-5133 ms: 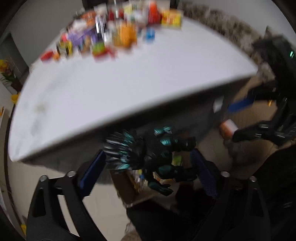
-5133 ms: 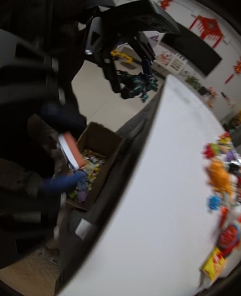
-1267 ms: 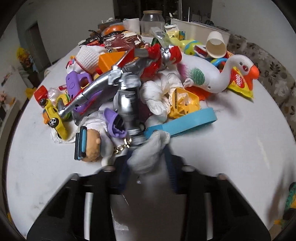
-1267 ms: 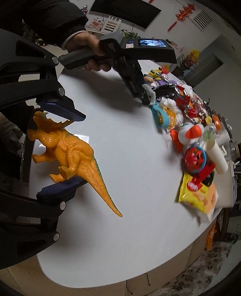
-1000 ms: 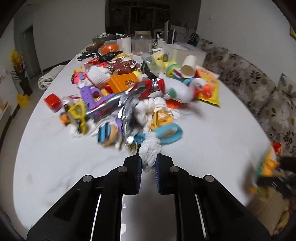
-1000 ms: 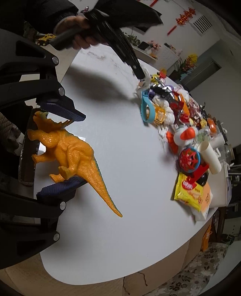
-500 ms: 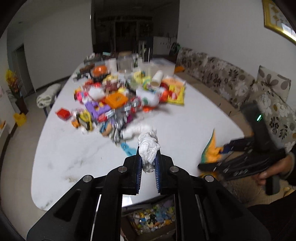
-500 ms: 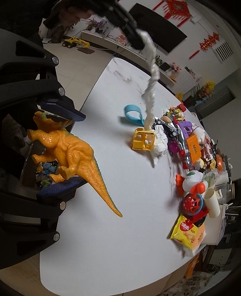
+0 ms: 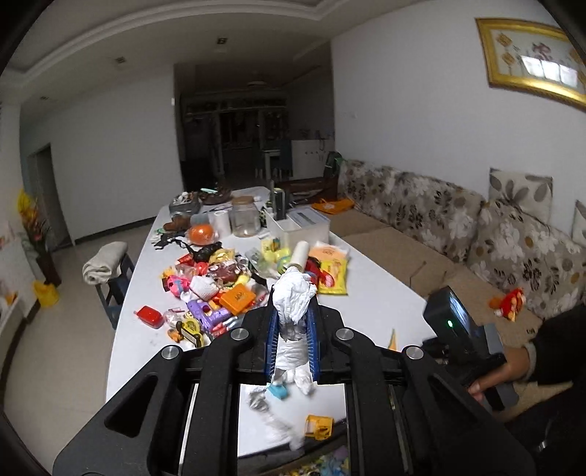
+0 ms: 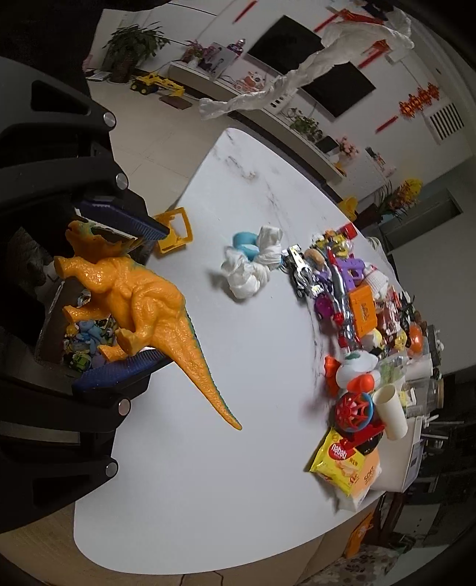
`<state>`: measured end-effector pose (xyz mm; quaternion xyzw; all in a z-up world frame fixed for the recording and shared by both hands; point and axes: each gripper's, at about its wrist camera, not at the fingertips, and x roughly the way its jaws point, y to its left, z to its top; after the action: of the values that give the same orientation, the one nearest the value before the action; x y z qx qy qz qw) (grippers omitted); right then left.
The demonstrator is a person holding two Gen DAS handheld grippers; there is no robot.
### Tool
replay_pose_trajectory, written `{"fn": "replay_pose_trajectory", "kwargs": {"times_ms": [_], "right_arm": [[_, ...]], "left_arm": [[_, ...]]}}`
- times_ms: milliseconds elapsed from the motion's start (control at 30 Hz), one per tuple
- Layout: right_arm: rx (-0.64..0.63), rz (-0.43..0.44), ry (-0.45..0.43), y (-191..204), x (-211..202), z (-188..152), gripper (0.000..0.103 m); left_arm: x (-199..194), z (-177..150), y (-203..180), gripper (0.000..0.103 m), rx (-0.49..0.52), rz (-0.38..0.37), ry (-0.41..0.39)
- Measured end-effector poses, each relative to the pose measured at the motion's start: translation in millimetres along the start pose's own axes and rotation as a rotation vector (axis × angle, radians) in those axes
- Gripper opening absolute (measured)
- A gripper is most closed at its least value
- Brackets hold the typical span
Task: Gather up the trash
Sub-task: 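Release the dinosaur and white cloth from both tools into the box, then grasp the white knotted cloth with the right tool while the left tool grasps the silver race car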
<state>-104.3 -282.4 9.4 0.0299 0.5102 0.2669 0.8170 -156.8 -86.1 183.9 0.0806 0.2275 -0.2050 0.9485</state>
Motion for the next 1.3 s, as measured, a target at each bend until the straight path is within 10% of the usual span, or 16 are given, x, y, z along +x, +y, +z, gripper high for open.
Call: {"fn": "replay_pose_trajectory", "kwargs": {"times_ms": [733, 867, 1000, 1233, 1300], "right_arm": [[-0.092, 0.076, 0.402, 5.9, 119.9, -87.6, 0.061], [-0.072, 0.057, 0.457, 0.5, 146.9, -97.0, 0.066], [-0.038, 0.045, 0.483, -10.0, 153.4, -101.9, 0.075], [-0.082, 0.077, 0.391, 12.8, 88.7, -71.2, 0.075], [-0.11, 0.08, 0.316, 19.6, 68.4, -48.4, 0.076]], "left_arm": [[84.1, -195.8, -12.4, 0.012, 0.002, -0.134, 0.585], [120.4, -253.8, -7.2, 0.054, -0.001, -0.116, 0.725], [144.6, -293.8, 0.7, 0.058, -0.033, -0.111, 0.832], [121.1, -273.5, 18.2, 0.058, -0.057, -0.102, 0.797], [107.8, -246.9, 31.7, 0.072, -0.1, -0.082, 0.732]]}}
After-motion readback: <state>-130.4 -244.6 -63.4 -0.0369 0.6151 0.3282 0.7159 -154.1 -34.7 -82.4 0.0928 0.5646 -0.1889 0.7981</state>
